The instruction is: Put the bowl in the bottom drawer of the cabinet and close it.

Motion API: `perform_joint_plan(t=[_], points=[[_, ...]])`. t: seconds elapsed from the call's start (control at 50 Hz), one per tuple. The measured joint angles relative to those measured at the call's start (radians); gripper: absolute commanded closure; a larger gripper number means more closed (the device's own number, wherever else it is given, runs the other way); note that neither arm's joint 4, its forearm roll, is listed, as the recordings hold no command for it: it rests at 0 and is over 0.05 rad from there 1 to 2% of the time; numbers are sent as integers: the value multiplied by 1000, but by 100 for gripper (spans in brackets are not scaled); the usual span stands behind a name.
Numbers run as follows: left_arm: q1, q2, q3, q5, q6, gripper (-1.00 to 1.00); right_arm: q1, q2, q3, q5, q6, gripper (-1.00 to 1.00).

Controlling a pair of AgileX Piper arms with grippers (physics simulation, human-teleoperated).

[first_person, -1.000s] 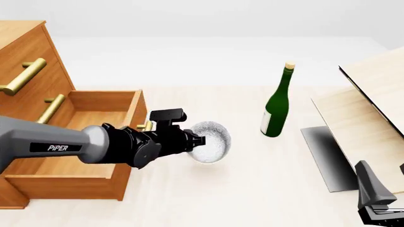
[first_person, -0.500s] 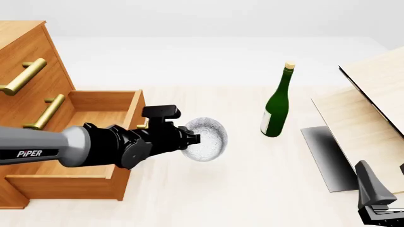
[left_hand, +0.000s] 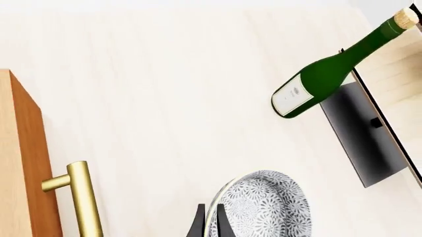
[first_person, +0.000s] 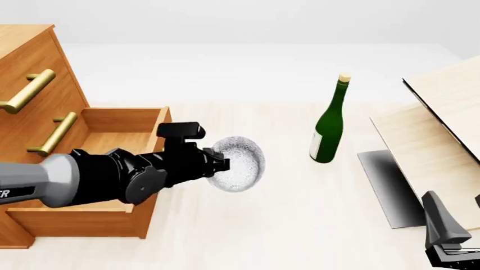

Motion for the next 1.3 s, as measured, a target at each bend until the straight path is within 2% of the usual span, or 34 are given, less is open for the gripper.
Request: perform_joint_plan(t=[1.3], points=[[66,-379,125,137,59,100,0,0,0,0,0,-100]])
